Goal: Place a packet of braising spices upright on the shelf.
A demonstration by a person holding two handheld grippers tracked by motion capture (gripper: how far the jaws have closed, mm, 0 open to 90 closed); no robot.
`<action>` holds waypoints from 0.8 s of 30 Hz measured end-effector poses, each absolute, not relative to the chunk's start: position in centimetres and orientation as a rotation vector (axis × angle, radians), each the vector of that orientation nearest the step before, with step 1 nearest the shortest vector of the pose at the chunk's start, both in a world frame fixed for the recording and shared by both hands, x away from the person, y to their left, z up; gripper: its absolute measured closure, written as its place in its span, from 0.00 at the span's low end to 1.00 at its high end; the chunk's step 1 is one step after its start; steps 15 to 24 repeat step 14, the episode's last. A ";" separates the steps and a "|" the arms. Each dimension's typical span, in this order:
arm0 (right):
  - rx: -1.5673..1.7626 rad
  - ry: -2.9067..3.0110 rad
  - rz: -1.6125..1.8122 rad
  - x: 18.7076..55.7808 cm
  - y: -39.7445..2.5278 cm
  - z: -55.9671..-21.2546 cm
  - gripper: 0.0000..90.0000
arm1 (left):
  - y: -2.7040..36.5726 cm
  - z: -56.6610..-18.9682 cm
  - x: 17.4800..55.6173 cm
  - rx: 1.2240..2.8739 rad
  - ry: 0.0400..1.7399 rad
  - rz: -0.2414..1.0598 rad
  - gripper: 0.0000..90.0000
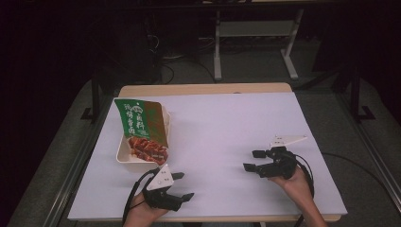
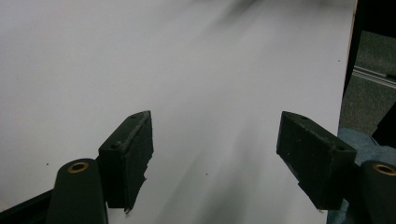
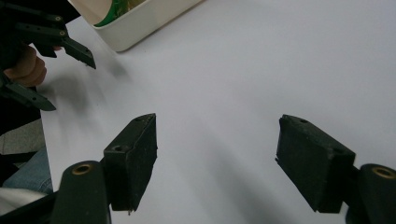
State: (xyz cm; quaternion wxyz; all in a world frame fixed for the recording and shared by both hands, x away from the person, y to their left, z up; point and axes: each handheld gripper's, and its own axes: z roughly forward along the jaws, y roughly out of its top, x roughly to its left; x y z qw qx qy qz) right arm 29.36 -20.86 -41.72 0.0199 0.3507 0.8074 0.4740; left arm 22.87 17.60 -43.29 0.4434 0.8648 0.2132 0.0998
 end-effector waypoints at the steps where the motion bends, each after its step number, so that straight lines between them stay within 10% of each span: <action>1: 1.092 2.504 1.466 29.2 -21.0 -41.8 0.31 | 17.6 -43.3 22.9 2.147 0.529 0.247 0.29; 24: 1.103 2.458 1.470 26.9 -21.4 -43.7 0.29 | 17.5 -43.3 23.0 2.127 0.533 0.206 0.28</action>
